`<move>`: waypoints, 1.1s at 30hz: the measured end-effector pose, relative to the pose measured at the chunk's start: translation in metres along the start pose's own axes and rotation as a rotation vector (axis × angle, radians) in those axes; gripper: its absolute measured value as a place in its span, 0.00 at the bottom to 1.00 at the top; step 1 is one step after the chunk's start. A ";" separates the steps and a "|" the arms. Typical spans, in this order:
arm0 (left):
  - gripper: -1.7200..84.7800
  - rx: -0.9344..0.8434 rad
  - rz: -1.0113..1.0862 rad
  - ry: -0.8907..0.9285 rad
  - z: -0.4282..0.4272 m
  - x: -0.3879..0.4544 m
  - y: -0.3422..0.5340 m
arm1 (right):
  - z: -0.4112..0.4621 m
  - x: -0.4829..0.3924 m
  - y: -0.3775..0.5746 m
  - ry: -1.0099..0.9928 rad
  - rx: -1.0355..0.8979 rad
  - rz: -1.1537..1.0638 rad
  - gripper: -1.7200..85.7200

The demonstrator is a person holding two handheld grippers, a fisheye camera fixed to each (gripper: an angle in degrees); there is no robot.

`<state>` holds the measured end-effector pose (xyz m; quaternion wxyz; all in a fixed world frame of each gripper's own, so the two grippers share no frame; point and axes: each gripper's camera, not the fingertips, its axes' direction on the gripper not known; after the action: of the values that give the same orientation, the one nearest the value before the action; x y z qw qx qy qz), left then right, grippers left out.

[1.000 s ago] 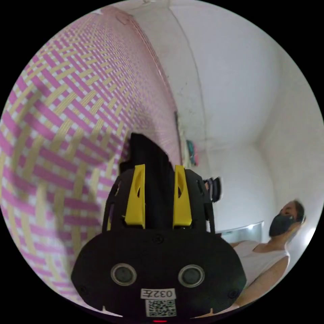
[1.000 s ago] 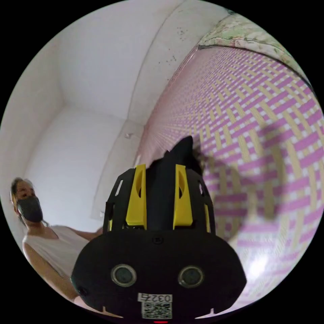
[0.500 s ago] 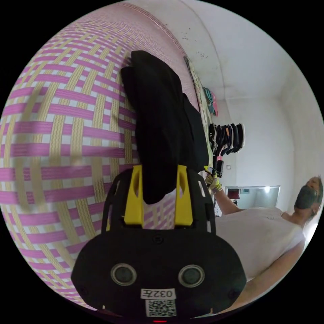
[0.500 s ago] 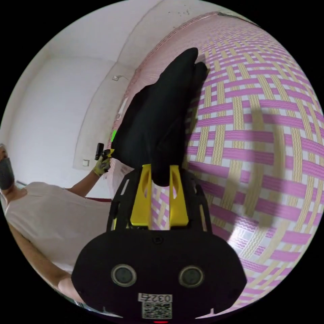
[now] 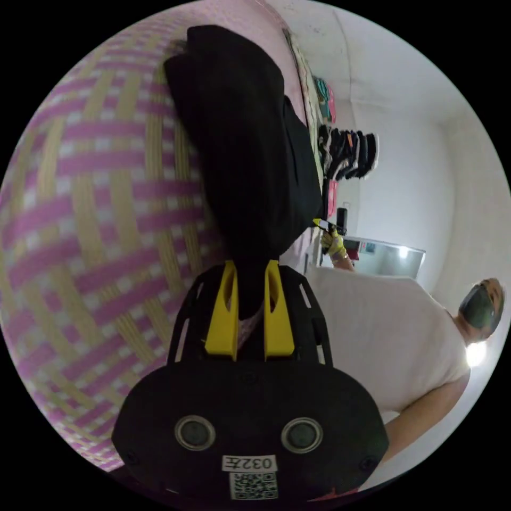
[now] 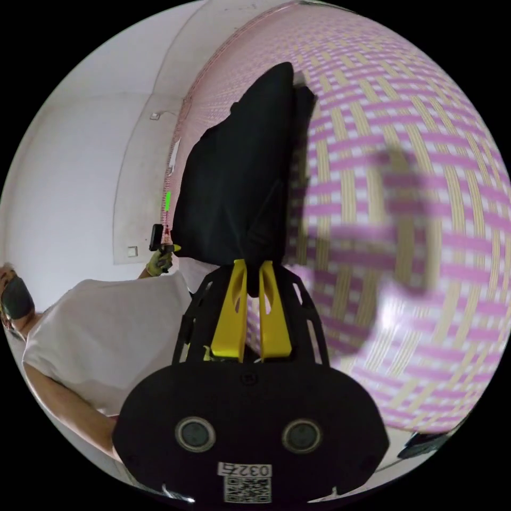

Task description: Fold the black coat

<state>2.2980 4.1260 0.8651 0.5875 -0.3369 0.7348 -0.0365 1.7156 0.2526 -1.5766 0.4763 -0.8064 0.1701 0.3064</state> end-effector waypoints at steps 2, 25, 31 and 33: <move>0.07 -0.099 -0.011 0.085 0.023 -0.003 0.028 | -0.008 0.008 0.036 -0.020 0.011 0.068 0.06; 0.17 0.271 -0.091 0.030 -0.183 -0.049 -0.038 | -0.075 0.010 0.027 -0.398 0.347 0.284 0.19; 0.13 0.080 0.020 0.084 -0.182 -0.051 -0.052 | -0.082 -0.035 -0.027 -0.386 0.306 0.220 0.19; 0.13 0.105 0.034 0.074 -0.197 -0.054 -0.046 | -0.087 -0.043 -0.036 -0.378 0.310 0.229 0.18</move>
<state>2.1483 4.0523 0.9918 0.5773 -0.2915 0.7588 -0.0774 1.7322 0.1935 -1.4932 0.5798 -0.6277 0.2130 0.4737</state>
